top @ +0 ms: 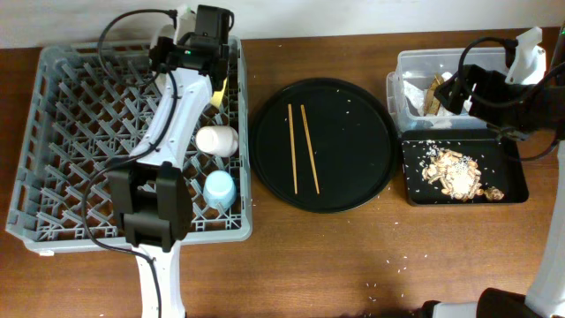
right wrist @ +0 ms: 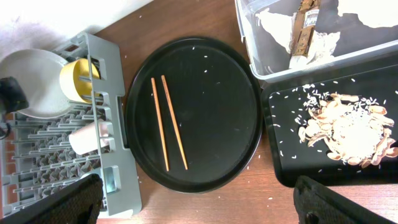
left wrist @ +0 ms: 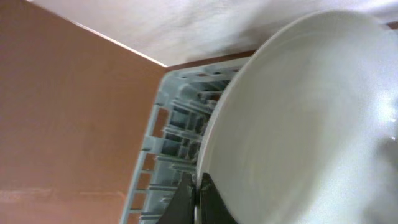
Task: Sort waste into correct bins and load items into the dishwasher rack
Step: 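Stand the white plate upright in the rack's back row and release, then move the left gripper over the wooden chopsticks on the black tray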
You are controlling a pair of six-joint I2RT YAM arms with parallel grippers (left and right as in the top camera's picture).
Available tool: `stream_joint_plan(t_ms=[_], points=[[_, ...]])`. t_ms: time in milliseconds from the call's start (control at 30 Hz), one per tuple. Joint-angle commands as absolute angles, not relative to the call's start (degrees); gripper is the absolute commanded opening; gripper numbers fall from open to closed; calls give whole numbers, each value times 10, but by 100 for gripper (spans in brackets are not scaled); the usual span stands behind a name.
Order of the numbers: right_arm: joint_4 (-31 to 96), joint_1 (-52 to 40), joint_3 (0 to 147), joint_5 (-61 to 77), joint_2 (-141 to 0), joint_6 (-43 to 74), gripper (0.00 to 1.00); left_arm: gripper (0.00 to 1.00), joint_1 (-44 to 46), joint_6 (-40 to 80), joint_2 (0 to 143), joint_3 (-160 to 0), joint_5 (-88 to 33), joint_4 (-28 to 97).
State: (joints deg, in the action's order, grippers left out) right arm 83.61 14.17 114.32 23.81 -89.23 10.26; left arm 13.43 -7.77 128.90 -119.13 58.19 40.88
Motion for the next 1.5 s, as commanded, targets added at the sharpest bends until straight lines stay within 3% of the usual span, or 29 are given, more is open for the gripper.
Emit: stream_joint_plan(t_ms=[0, 67, 167, 367, 467, 533, 600, 733, 867, 1167, 1233, 1267, 1467], points=[[836, 143, 1144, 233, -894, 98, 99, 49, 143, -83, 1297, -1188, 538, 407], [836, 143, 1144, 233, -894, 98, 98, 70, 143, -83, 1297, -1189, 538, 408], [836, 143, 1144, 233, -894, 99, 98, 81, 144, -83, 1296, -1193, 538, 416], [836, 143, 1144, 233, -894, 98, 98, 82, 149, -73, 1294, -1294, 473, 561], [836, 143, 1144, 233, -894, 98, 98, 82, 149, -30, 1292, -1406, 337, 673], [836, 143, 1144, 233, -894, 98, 98, 71, 150, -23, 1292, -1498, 165, 753], [836, 143, 1144, 233, -894, 98, 99, 70, 157, 17, 1292, -1554, 47, 815], [836, 143, 1144, 233, -894, 98, 99, 70, 181, 41, 1294, -1570, -69, 902], [836, 143, 1144, 233, -894, 98, 98, 70, 230, 54, 1313, -1563, -71, 967], [836, 143, 1144, 233, -894, 98, 99, 71, 333, 228, 1387, -1509, 41, 917], [836, 143, 1144, 233, -894, 98, 98, 86, 339, 245, 1417, -1508, 39, 896], [836, 143, 1144, 233, -894, 98, 99, 86, 340, 255, 1430, -1508, 39, 889], [836, 143, 1144, 233, -894, 99, 99, 70, 340, 294, 1505, -1508, 38, 861]])
